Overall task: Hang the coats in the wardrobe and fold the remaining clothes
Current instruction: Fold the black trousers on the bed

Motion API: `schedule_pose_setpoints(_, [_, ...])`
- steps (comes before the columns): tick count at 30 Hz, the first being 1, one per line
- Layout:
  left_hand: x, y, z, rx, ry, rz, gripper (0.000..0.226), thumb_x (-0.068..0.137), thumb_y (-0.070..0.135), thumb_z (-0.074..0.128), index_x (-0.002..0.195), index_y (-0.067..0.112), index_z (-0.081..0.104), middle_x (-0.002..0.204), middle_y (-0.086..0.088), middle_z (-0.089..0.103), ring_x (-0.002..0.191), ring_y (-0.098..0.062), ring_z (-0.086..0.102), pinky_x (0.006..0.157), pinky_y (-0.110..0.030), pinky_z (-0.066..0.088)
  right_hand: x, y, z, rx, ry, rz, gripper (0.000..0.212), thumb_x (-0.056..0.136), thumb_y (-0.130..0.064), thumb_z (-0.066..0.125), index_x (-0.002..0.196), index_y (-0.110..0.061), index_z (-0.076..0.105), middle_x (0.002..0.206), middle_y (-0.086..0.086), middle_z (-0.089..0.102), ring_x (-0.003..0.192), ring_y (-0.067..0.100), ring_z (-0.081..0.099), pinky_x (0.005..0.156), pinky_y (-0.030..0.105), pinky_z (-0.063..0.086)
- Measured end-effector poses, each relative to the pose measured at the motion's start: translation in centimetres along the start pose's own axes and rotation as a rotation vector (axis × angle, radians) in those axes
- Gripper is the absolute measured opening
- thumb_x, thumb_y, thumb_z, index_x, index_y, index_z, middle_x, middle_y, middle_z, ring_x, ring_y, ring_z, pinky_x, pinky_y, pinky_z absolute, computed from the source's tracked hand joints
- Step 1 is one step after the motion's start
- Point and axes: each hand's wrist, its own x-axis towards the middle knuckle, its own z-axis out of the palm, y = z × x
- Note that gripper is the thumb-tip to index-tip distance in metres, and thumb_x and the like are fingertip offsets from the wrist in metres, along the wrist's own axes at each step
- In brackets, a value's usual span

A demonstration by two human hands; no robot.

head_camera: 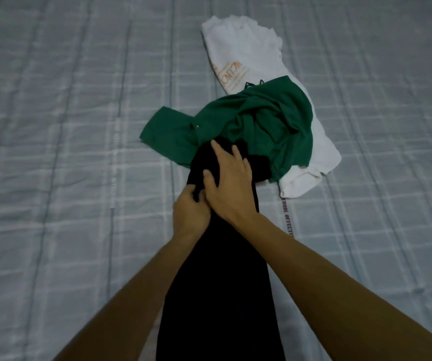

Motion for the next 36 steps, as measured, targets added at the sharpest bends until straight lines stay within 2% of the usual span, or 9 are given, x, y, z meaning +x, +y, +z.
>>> schedule_pose_setpoints(2, [1.2,-0.9,-1.1,0.079,0.049,-0.028,0.015,0.095,0.019,0.050,0.107,0.012,0.056,0.093,-0.003,0.061,0.081,-0.018,0.057,0.069,-0.025,0.042,-1.2,1.9,0.7,-0.028,-0.069,0.064,0.054,0.097,-0.023,0.045,0.147,-0.017,0.027,0.149,0.005,0.036,0.142,0.025,0.018,0.117,0.043,0.011])
schedule_pose_setpoints(6, [2.2,-1.7,-1.4,0.122,0.010,-0.023,0.028,0.092,0.025,0.056,0.118,0.014,0.053,0.095,-0.002,0.059,0.088,-0.018,0.058,0.071,-0.021,0.039,-3.5,5.9,0.6,-0.065,0.003,0.098,0.051,0.091,-0.016,0.053,0.140,-0.010,0.039,0.140,0.016,0.042,0.128,0.029,0.040,0.108,0.043,0.033])
schedule_pose_setpoints(12, [4.2,-0.3,0.1,0.082,-0.134,0.060,0.044,0.087,0.014,0.062,0.129,0.015,0.050,0.116,0.000,0.060,0.104,-0.015,0.058,0.091,-0.024,0.045,-2.1,8.1,-0.2,-0.309,0.058,0.194,0.080,0.075,-0.014,0.072,0.143,-0.020,0.031,0.139,0.019,0.035,0.118,0.033,0.044,0.099,0.048,0.040])
schedule_pose_setpoints(14, [4.7,0.3,0.4,0.081,-0.105,0.096,0.034,0.090,0.013,0.058,0.124,0.014,0.056,0.113,0.000,0.062,0.102,-0.014,0.058,0.089,-0.022,0.045,-0.3,8.1,-0.3,-0.361,0.116,0.158,0.063,0.074,-0.017,0.073,0.132,-0.021,0.048,0.127,0.018,0.044,0.109,0.035,0.046,0.091,0.048,0.043])
schedule_pose_setpoints(17, [5.3,1.1,0.0,0.035,0.046,0.151,0.019,0.095,0.018,0.053,0.108,0.008,0.062,0.097,-0.003,0.064,0.089,-0.012,0.057,0.074,-0.010,0.043,2.3,6.6,-0.7,-0.254,0.327,0.152,0.020,0.084,-0.019,0.064,0.103,-0.017,0.067,0.101,0.012,0.055,0.095,0.033,0.051,0.082,0.039,0.038])
schedule_pose_setpoints(20, [5.9,1.1,-0.9,0.062,0.158,0.202,0.009,0.095,0.018,0.052,0.093,0.011,0.058,0.076,0.005,0.057,0.068,-0.004,0.051,0.056,-0.003,0.037,5.3,4.5,-1.7,0.018,0.463,0.187,0.030,0.092,-0.026,0.055,0.120,-0.016,0.057,0.112,0.009,0.051,0.093,0.020,0.053,0.083,0.031,0.042])
schedule_pose_setpoints(23, [6.7,0.7,-1.0,0.139,0.231,0.186,0.015,0.096,0.021,0.050,0.087,0.011,0.054,0.071,0.006,0.053,0.064,-0.004,0.048,0.056,-0.011,0.037,7.0,3.1,-1.9,0.275,0.514,0.267,0.047,0.094,-0.026,0.053,0.137,-0.013,0.039,0.131,0.006,0.044,0.106,0.013,0.052,0.094,0.025,0.042])
schedule_pose_setpoints(29, [7.3,1.3,0.4,-0.023,-0.040,-0.042,0.051,0.091,0.042,0.056,0.129,0.011,0.043,0.117,-0.001,0.056,0.104,-0.016,0.056,0.093,-0.030,0.046,0.5,5.0,1.2,0.046,0.352,0.116,0.046,0.089,-0.012,0.055,0.134,-0.011,0.044,0.135,0.010,0.043,0.124,0.021,0.041,0.107,0.038,0.032])
schedule_pose_setpoints(36, [7.5,2.1,0.3,0.090,0.144,0.373,0.008,0.094,0.014,0.054,0.099,0.010,0.055,0.096,-0.001,0.063,0.086,-0.010,0.057,0.073,-0.016,0.042,-3.6,5.5,4.3,-0.176,-0.095,-0.089,0.052,0.094,-0.027,0.050,0.143,-0.016,0.038,0.149,0.013,0.035,0.139,0.029,0.027,0.112,0.042,0.023])
